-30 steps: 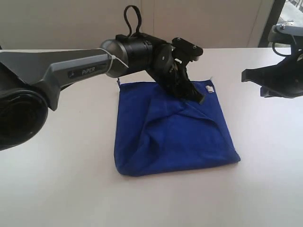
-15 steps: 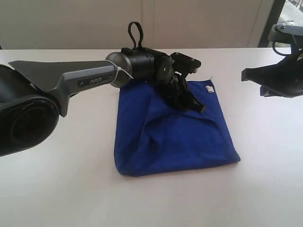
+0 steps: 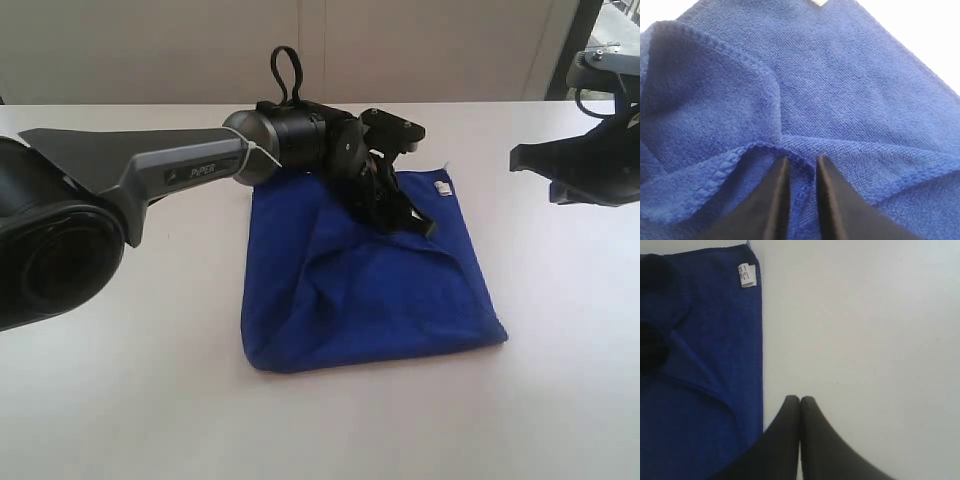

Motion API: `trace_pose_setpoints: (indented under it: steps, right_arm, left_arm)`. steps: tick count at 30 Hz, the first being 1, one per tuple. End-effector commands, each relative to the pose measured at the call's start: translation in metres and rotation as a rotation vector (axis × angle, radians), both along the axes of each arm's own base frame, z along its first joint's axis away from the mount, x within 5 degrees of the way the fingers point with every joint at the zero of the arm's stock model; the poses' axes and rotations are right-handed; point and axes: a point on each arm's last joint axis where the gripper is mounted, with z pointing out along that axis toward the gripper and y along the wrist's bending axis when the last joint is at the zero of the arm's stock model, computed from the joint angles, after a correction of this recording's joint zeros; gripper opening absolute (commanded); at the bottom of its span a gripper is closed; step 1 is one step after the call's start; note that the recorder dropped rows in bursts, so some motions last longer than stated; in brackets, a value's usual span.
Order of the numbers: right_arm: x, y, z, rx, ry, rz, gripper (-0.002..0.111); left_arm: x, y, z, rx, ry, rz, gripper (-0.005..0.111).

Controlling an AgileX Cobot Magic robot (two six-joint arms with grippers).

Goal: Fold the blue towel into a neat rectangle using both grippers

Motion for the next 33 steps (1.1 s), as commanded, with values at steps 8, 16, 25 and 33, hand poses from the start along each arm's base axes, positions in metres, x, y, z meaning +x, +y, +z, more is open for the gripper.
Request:
trace_pose_setpoints:
  steps: [8,16,25,33]
  right_arm:
    - [0.0,-0.002,0.0,-0.006,-0.009,0.0,0.0]
    - [0.0,-0.002,0.0,-0.006,-0.009,0.0,0.0]
    - [-0.004,-0.002,-0.007,-0.006,-0.004,-0.004,0.0]
    - [-0.005,-0.002,-0.009,-0.004,-0.003,-0.006,0.0]
  left_arm:
    - [-0.002,-0.002,-0.015,0.028,0.029,-0.005,0.009]
    - [-0.001,-0.001,-0.014,0.038,0.019,-0.009,0.0]
    - [0.001,0.003,0.02,0.03,-0.09,-0.025,0.0]
    - [0.001,0.007,0.021,0.069,-0.081,-0.02,0.0]
